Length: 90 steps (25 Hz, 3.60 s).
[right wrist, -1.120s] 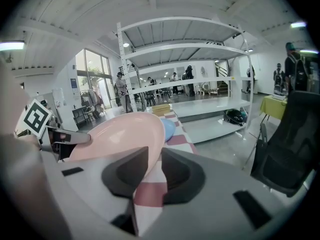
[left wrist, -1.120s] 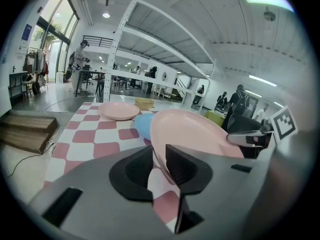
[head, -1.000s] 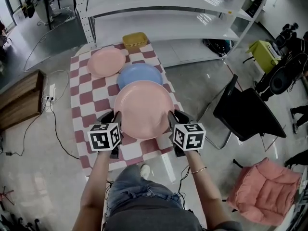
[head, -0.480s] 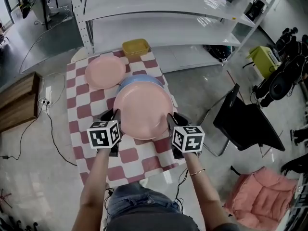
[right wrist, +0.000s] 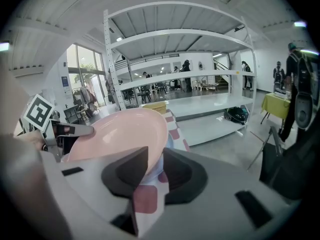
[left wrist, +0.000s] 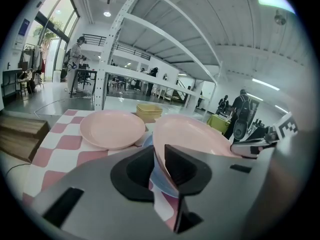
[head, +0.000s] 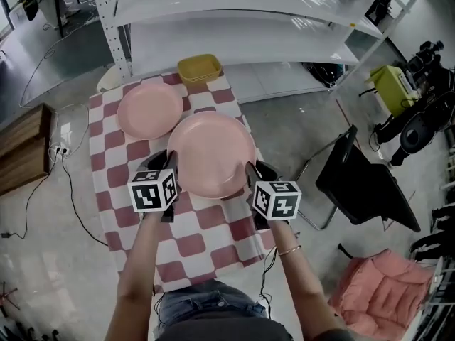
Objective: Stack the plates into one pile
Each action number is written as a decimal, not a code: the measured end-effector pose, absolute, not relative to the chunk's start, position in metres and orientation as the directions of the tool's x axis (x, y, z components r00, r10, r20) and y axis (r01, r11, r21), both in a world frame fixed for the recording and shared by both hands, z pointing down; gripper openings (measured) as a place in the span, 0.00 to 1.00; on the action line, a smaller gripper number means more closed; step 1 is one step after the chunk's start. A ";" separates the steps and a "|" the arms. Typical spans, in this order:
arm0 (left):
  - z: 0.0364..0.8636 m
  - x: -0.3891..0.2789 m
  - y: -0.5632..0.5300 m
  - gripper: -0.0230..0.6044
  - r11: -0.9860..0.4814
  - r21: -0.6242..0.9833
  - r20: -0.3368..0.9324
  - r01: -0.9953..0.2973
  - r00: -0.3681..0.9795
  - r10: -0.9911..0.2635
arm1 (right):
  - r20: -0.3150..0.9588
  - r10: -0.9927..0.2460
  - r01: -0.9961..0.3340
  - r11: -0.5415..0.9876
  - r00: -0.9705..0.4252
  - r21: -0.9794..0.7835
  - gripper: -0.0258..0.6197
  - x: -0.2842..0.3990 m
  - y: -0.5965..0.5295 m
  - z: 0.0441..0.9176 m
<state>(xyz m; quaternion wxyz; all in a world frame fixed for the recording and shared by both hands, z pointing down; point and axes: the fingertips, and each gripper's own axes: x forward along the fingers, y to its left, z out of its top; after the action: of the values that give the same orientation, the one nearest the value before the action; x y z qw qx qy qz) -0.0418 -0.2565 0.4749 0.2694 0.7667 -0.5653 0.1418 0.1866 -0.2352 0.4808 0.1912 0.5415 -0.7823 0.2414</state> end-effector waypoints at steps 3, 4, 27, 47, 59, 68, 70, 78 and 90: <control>0.483 -0.041 -0.270 0.16 -0.218 0.252 0.530 -0.943 0.323 -0.784 | 0.568 -0.753 -0.943 0.284 -0.331 -0.173 0.18 0.187 -0.248 0.488; 0.486 -0.041 -0.273 0.16 -0.218 0.254 0.533 -0.942 0.324 -0.782 | 0.571 -0.753 -0.944 0.281 -0.328 -0.172 0.18 0.188 -0.251 0.490; 0.541 -0.041 -0.299 0.17 -0.222 0.195 0.607 -0.955 0.295 -0.738 | 0.624 -0.726 -0.955 0.266 -0.289 -0.133 0.18 0.187 -0.284 0.530; 0.548 -0.038 -0.300 0.20 -0.251 0.137 0.622 -0.958 0.281 -0.731 | 0.644 -0.718 -0.961 0.255 -0.263 -0.108 0.18 0.190 -0.286 0.545; 0.548 -0.043 -0.299 0.21 -0.230 0.196 0.600 -0.953 0.302 -0.741 | 0.628 -0.740 -0.967 0.243 -0.240 -0.082 0.18 0.193 -0.287 0.539; 0.539 -0.048 -0.295 0.20 -0.210 0.216 0.578 -0.954 0.298 -0.760 | 0.617 -0.753 -0.968 0.242 -0.231 -0.067 0.18 0.191 -0.282 0.531; 0.534 -0.051 -0.292 0.19 -0.201 0.217 0.569 -0.955 0.291 -0.769 | 0.611 -0.756 -0.967 0.246 -0.234 -0.067 0.18 0.191 -0.279 0.528; 0.517 -0.062 -0.274 0.15 -0.194 0.225 0.538 -0.955 0.287 -0.793 | 0.581 -0.773 -0.962 0.264 -0.255 -0.071 0.18 0.184 -0.267 0.511; 0.485 -0.072 -0.239 0.10 -0.186 0.217 0.482 -0.958 0.271 -0.833 | 0.526 -0.789 -0.942 0.326 -0.317 -0.078 0.14 0.164 -0.239 0.480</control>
<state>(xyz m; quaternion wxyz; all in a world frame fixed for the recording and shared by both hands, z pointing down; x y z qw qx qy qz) -0.0724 -0.2395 0.4845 0.2428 0.7592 -0.5900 0.1289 0.1641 -0.2393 0.4804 0.2015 0.5485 -0.7891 0.1895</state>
